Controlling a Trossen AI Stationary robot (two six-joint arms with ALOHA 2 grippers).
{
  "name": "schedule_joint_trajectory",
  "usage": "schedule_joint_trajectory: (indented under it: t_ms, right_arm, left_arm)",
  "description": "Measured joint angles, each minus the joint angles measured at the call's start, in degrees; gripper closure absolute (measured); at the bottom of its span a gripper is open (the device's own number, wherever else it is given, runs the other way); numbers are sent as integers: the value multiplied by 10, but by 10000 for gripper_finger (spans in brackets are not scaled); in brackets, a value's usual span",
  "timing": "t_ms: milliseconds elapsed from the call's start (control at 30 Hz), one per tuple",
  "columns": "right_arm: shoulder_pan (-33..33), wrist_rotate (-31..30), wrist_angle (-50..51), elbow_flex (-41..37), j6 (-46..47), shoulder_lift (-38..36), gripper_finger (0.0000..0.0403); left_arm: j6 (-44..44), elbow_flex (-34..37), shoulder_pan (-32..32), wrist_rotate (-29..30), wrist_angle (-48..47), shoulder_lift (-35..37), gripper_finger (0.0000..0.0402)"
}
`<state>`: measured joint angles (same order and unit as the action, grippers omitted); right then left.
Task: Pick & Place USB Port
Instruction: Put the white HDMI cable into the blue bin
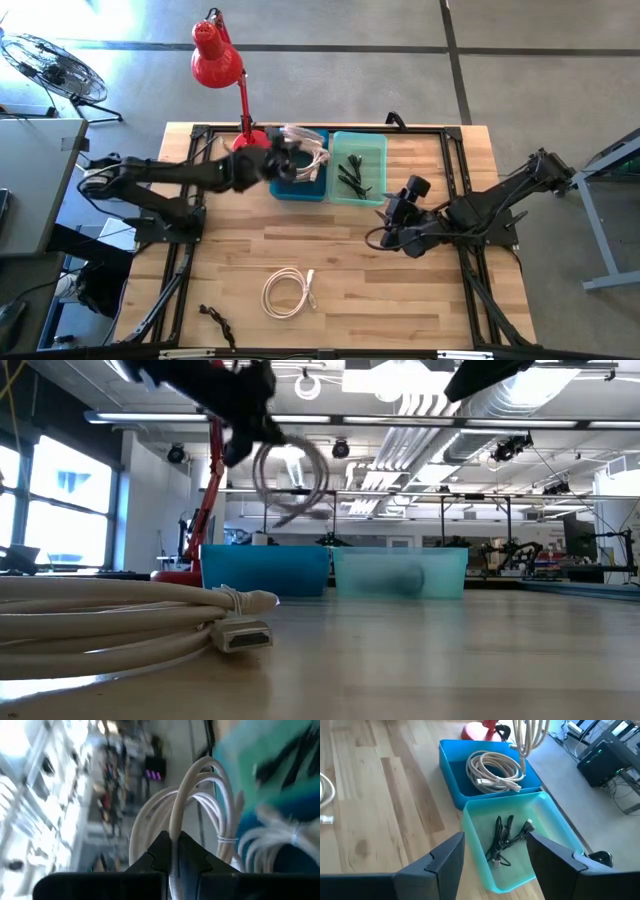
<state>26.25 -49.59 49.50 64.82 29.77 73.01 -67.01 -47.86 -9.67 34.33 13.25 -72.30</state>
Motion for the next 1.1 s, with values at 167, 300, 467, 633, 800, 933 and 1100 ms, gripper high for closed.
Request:
schedule_joint_trajectory:
  t_ms: [167, 300, 467, 633, 800, 933, 1100]
  right_arm:
    - [0, 0, 5, 0, -1, 0, 195]
    - [0, 0, 6, 0, -1, 0, 195]
    - [0, 1, 7, 0, -2, 0, 195]
    - [0, 2, 13, -1, 1, 1, 195]
    - [0, -13, -18, -36, -2, 1, 195]
    - [-6, -27, -59, -94, 1, 1, 195]
    - [-25, 5, -105, -134, -2, 0, 195]
  left_arm:
    - [42, 0, -96, -58, 2, -55, 393]
    - [87, 0, -133, -123, 6, -113, 393]
    - [127, 0, -140, -158, -18, -194, 393]
    - [159, -1, -112, -159, -75, -218, 393]
    - [184, 1, -78, -111, -99, -195, 362]
    - [159, 1, -56, -44, -85, -154, 330]
    - [156, -3, -45, -43, -74, -94, 305]
